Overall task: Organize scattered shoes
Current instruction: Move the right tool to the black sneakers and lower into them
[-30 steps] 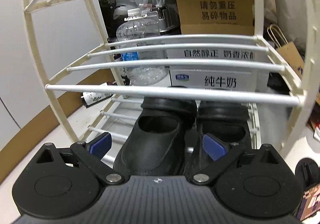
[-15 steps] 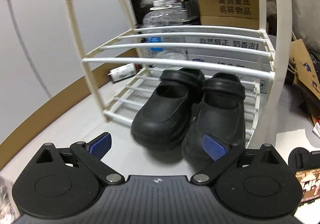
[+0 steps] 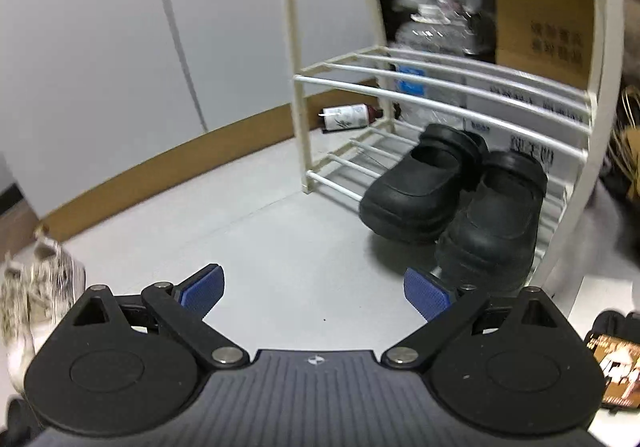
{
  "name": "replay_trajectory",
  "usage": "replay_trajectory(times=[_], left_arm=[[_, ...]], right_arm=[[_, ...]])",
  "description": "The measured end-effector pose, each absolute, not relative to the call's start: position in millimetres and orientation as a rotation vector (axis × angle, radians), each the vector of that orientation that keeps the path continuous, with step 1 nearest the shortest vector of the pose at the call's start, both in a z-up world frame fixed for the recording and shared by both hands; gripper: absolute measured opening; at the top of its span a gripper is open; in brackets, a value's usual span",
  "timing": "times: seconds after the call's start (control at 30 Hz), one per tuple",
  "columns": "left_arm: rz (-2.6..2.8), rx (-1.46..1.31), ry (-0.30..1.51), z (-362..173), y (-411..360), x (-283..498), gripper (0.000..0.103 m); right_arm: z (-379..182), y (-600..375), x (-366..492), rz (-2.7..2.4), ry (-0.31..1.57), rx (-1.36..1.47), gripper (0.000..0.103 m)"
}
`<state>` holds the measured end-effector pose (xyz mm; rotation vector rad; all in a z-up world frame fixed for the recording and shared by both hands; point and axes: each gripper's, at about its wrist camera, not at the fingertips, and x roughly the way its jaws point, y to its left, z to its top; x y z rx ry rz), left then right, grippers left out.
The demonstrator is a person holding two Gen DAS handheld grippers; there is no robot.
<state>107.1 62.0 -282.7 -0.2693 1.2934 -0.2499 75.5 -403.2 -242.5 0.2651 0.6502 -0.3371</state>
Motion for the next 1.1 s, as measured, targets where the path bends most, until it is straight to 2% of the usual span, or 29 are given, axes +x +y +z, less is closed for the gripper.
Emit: replay_trajectory(times=[0.7,1.1], left_arm=[[-0.251,-0.252,1.275,-275.4,59.7,105.1,0.097],[-0.19,-0.251,1.29,-269.1,82.0,89.0,0.097]], right_arm=[[-257.2,-342.9,35.0,-0.033,0.886,0.169,0.099],[-254.4,-307.5,25.9,0.143,0.934,0.01,0.098]])
